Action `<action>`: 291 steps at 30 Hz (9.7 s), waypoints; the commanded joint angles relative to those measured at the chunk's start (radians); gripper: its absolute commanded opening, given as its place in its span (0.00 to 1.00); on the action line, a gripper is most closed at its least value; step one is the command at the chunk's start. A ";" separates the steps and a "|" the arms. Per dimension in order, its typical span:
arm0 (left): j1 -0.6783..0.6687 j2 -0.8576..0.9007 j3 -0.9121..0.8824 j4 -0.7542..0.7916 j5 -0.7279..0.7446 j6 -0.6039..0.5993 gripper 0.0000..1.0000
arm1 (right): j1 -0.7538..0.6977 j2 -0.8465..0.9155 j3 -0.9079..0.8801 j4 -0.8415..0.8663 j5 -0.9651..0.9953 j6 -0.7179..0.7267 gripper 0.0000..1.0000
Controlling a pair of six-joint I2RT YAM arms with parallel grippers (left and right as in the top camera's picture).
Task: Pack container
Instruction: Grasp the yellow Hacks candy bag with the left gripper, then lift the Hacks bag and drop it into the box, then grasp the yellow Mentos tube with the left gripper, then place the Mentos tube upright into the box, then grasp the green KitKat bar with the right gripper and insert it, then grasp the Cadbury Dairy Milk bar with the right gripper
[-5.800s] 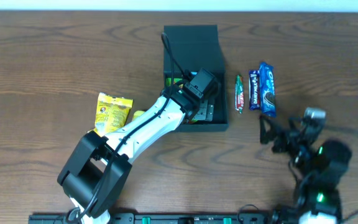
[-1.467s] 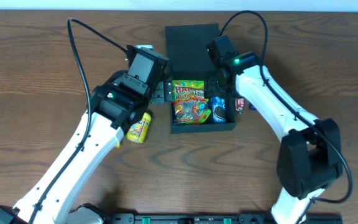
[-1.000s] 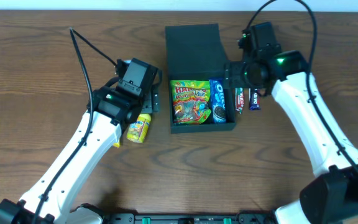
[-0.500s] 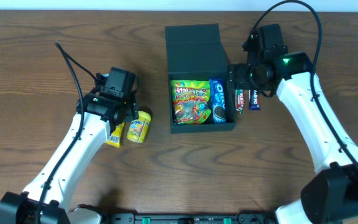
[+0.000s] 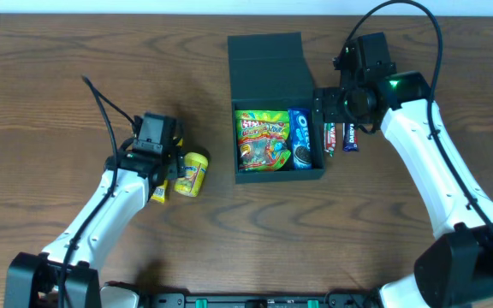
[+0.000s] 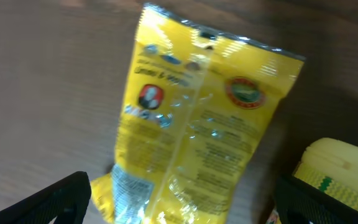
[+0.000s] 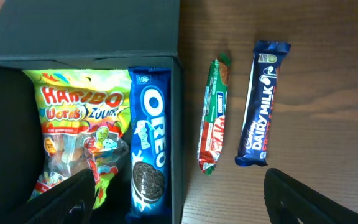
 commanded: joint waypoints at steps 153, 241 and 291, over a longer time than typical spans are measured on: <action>-0.205 0.242 0.109 -0.093 0.115 -0.095 0.62 | -0.015 -0.257 0.034 0.003 -0.436 -0.348 0.94; -0.127 0.113 0.552 -0.249 0.200 -0.278 0.86 | -0.082 0.346 -0.167 0.378 -0.051 -0.150 0.58; -0.127 0.113 0.552 -0.269 0.200 -0.278 0.87 | 0.084 0.123 0.057 0.024 0.201 0.079 0.90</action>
